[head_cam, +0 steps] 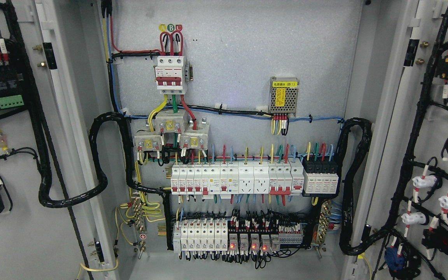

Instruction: Open door with both hands

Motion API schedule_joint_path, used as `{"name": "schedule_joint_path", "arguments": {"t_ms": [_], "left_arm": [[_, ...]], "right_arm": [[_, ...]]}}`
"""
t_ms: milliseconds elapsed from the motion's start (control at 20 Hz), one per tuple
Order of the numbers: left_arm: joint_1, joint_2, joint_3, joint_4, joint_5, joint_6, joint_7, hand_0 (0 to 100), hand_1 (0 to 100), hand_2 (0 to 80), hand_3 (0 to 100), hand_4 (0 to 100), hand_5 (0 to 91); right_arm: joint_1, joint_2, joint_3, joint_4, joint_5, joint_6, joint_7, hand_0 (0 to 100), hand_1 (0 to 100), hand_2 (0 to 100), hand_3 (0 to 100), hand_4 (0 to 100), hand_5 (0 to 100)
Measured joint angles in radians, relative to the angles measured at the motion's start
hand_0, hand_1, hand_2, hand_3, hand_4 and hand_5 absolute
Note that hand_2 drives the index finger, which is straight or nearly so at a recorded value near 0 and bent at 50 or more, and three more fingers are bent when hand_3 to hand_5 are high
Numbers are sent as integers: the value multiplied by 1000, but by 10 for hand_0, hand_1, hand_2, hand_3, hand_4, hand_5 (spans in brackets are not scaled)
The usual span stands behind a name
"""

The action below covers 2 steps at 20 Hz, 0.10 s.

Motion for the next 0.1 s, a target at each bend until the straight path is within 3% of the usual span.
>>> {"name": "schedule_joint_path", "arguments": {"t_ms": [100], "left_arm": [[1, -2, -2, 1, 0, 1, 0, 295, 0, 27, 27, 39, 0]], "right_arm": [[-8, 3, -5, 6, 0, 2, 0, 219, 0, 0, 0, 0, 0]]}}
